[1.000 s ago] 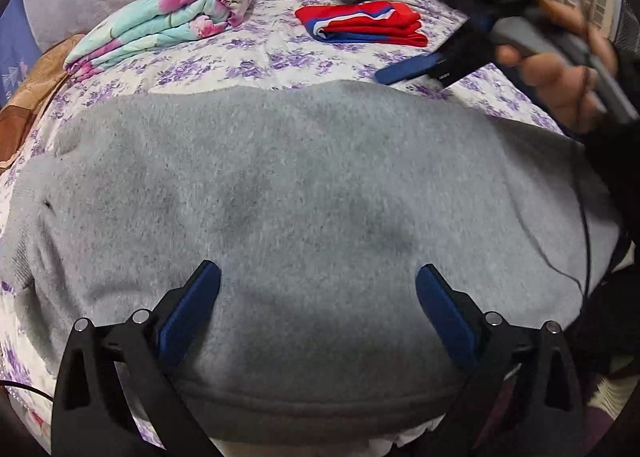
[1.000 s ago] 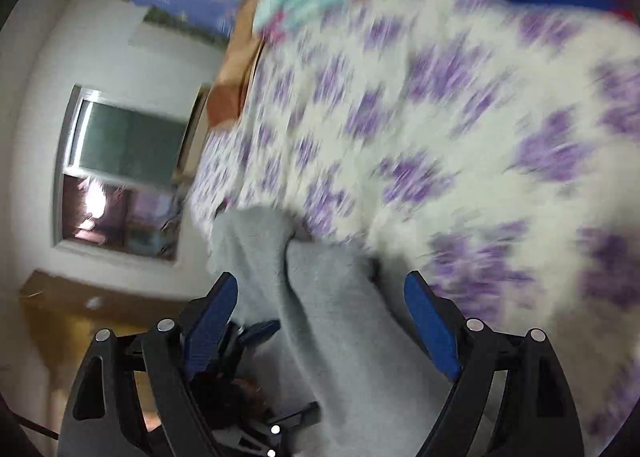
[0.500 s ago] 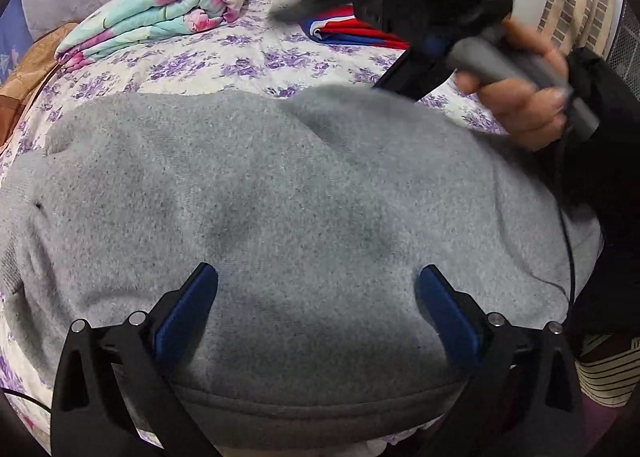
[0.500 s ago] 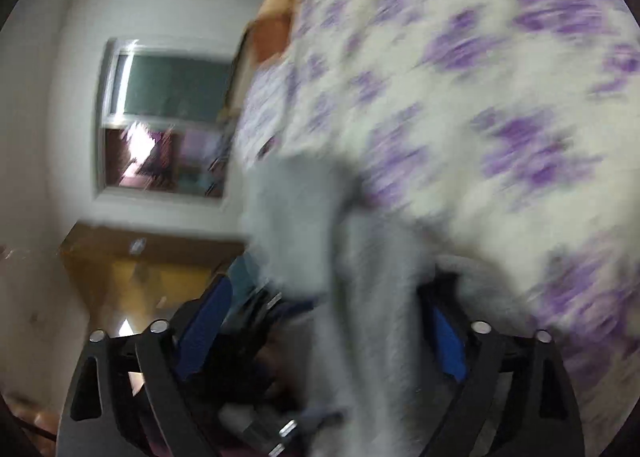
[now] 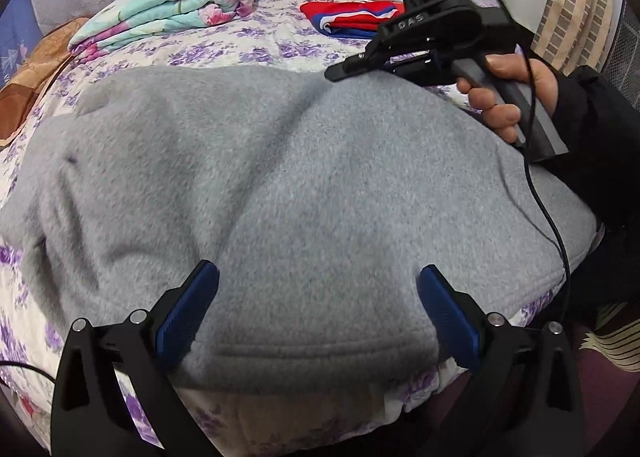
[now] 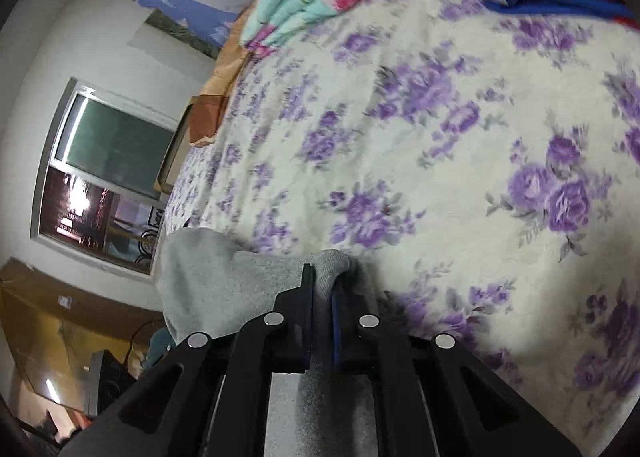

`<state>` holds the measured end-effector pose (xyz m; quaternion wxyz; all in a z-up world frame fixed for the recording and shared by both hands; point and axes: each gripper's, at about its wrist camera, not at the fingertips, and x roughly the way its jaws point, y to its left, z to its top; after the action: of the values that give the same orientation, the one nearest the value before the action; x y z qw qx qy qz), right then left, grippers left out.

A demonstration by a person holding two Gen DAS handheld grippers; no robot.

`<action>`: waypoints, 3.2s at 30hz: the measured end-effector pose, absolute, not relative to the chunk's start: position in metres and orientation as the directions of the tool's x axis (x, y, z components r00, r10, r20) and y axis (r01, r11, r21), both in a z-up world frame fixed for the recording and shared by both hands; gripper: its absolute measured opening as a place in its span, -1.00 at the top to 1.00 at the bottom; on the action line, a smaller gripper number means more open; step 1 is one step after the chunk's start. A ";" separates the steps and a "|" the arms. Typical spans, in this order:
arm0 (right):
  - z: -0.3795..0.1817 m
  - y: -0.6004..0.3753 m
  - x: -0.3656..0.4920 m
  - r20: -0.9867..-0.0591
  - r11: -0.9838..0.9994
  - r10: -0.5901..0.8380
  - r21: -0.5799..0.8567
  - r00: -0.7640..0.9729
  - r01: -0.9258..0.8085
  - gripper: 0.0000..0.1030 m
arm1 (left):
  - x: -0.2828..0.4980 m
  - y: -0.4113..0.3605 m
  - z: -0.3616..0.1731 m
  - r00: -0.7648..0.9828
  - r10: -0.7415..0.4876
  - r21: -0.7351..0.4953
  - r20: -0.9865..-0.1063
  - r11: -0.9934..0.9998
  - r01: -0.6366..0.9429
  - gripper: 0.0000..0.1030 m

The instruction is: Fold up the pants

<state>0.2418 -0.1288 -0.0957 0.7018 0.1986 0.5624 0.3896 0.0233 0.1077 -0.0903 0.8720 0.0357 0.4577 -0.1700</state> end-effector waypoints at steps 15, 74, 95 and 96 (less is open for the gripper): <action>-0.015 -0.162 0.169 -0.614 0.633 0.767 0.676 0.187 -0.377 -0.22 | 0.015 0.115 -0.055 0.595 -0.246 -0.081 -0.765 0.954 0.289 -0.90; -0.030 -0.440 -0.056 -0.584 0.902 0.236 0.428 0.776 0.048 -0.79 | 0.008 0.092 -0.070 0.630 -0.190 -0.077 -0.753 0.976 0.203 -0.91; -0.080 -0.420 -0.071 -0.579 0.767 0.339 0.626 0.741 0.139 -0.46 | -0.006 0.064 -0.072 0.602 -0.366 -0.222 -0.710 0.927 0.301 -0.91; -0.085 -0.424 -0.071 -0.586 0.750 0.335 0.640 0.738 0.168 -0.46 | -0.005 0.065 -0.074 0.599 -0.367 -0.227 -0.712 0.927 0.298 -0.91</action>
<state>-0.0713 -0.4241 -0.0854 0.8639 0.3500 0.3588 0.0484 -0.0051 0.0654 -0.0735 0.8930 -0.0424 0.4077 -0.1859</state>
